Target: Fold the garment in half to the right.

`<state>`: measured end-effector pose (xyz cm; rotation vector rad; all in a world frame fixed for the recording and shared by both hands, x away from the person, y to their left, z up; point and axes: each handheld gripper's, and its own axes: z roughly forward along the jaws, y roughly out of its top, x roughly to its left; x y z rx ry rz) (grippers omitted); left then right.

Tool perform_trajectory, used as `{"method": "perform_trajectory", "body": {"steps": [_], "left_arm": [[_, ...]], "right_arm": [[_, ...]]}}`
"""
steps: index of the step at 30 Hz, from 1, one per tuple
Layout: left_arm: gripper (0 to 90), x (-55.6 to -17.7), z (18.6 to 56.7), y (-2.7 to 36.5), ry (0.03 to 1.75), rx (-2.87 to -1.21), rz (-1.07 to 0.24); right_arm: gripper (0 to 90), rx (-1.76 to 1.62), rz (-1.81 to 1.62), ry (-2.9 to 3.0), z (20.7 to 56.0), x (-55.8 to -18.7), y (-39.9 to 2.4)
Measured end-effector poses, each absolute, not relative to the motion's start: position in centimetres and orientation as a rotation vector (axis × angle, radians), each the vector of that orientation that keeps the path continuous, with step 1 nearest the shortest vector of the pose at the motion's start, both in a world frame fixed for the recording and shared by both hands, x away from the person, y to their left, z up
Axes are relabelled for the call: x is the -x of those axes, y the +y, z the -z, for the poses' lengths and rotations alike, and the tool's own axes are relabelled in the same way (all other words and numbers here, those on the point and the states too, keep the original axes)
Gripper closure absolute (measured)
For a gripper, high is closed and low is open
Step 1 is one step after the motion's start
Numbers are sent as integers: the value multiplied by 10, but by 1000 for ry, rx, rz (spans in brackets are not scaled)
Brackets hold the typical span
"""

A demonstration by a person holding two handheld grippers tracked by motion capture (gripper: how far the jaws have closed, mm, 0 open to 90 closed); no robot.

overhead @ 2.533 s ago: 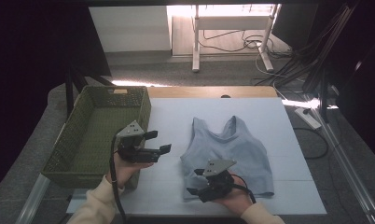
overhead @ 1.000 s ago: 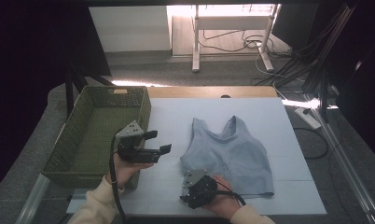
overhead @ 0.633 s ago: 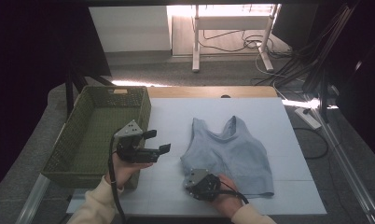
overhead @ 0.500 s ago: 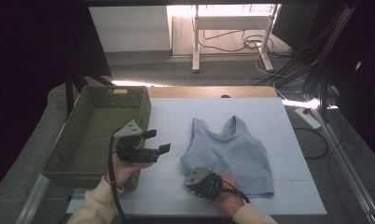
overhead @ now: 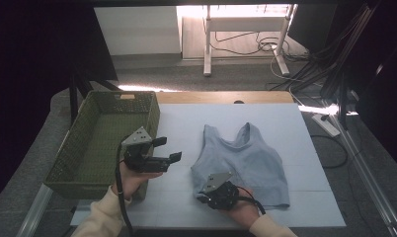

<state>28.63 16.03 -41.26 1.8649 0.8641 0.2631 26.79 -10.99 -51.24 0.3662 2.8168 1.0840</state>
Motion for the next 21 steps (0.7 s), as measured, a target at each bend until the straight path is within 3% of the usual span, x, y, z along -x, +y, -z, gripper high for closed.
{"method": "perform_trajectory", "body": {"steps": [21], "left_arm": [[204,-287,416,155,883,-1859,-230]], "right_arm": [[816,-386,-1220,2824,506,-263,-110]]}}
